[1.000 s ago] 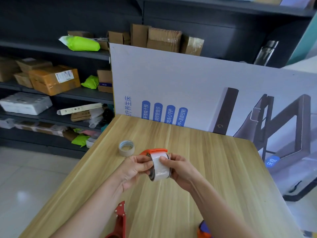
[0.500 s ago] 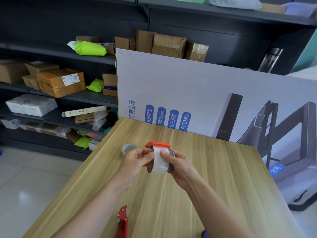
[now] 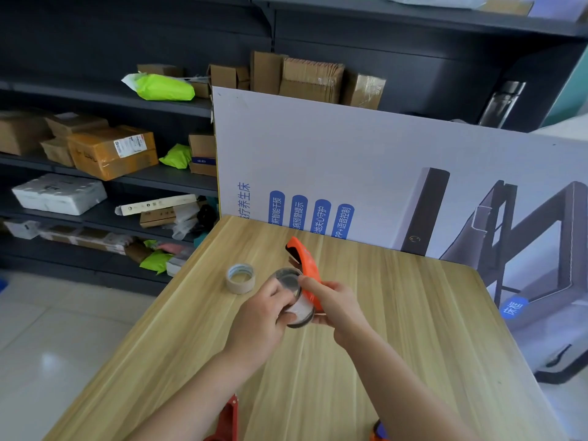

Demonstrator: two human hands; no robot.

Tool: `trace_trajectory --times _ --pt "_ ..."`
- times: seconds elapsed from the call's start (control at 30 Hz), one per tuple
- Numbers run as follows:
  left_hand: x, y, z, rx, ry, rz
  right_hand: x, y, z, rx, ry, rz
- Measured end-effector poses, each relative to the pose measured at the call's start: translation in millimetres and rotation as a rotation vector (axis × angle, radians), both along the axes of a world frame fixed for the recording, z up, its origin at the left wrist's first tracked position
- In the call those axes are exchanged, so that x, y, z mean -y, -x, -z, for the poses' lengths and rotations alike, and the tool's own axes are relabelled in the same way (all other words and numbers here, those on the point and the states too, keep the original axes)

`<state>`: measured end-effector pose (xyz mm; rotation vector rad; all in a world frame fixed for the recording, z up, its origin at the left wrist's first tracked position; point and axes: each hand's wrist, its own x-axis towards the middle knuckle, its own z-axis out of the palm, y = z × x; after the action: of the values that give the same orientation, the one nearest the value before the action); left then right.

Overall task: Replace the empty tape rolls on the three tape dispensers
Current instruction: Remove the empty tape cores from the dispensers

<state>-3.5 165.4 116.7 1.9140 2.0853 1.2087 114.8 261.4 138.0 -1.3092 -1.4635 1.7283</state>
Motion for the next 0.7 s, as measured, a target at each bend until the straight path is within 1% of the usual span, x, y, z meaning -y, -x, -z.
trace_trajectory --times 0.13,0.27,0.4,0.47,0.53,0.6,0.7 --pt "1 -8 3 0.020 0.030 -0.046 -4 -5 7 -0.003 0.005 -0.008" --pt "-1 -13 11 0.198 0.026 -0.087 -10 -7 17 -0.003 0.033 -0.018" --pt "-6 -13 15 0.276 0.029 -0.130 -17 -8 27 0.100 0.024 -0.015" --pt "-7 -4 17 0.414 0.066 -0.209 -26 -14 30 0.091 0.036 0.000" --pt "-8 3 18 0.507 0.137 -0.206 -34 -19 30 0.073 0.061 -0.015" --pt "-10 2 18 0.473 0.166 -0.159 -38 -18 31 0.091 0.055 -0.067" --pt "-18 -5 17 0.391 0.155 -0.148 -35 -12 36 0.057 0.071 -0.055"
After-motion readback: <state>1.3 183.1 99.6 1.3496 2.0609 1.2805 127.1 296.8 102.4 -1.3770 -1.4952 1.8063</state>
